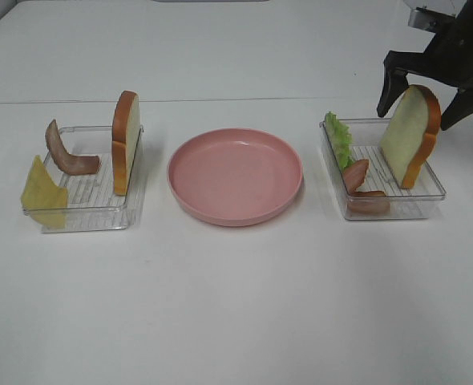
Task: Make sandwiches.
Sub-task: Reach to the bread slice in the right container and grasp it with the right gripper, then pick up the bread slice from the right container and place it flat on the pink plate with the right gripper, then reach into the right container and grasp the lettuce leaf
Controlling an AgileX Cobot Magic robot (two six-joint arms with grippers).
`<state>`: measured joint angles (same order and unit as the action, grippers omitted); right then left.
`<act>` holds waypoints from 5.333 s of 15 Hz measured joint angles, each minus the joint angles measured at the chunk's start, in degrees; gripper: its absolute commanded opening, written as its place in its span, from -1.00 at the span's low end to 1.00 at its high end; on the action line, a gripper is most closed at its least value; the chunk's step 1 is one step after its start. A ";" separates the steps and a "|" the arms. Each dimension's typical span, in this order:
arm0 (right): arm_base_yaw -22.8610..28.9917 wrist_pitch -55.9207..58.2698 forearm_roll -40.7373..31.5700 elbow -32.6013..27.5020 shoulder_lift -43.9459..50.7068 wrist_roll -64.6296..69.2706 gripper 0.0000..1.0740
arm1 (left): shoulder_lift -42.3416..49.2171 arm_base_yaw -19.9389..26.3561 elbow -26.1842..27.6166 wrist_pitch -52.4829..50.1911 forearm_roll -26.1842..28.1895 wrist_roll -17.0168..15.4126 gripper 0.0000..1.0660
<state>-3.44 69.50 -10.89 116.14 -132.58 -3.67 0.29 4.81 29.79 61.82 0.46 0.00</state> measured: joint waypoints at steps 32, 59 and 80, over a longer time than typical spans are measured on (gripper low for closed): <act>20.91 -17.02 -20.91 -20.45 17.76 4.41 -1.00 | 0.00 0.00 0.00 0.00 0.57 0.00 0.89; 21.54 -24.18 -25.61 -15.64 -0.17 0.06 0.47 | -3.72 0.00 0.00 0.00 0.23 0.00 0.88; 13.58 -4.47 6.36 -2.06 8.25 10.03 0.45 | 0.00 0.00 0.00 -0.06 -0.11 0.00 0.87</act>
<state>10.14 65.03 -4.53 114.08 -124.33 6.36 0.29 4.81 29.79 61.76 0.34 0.00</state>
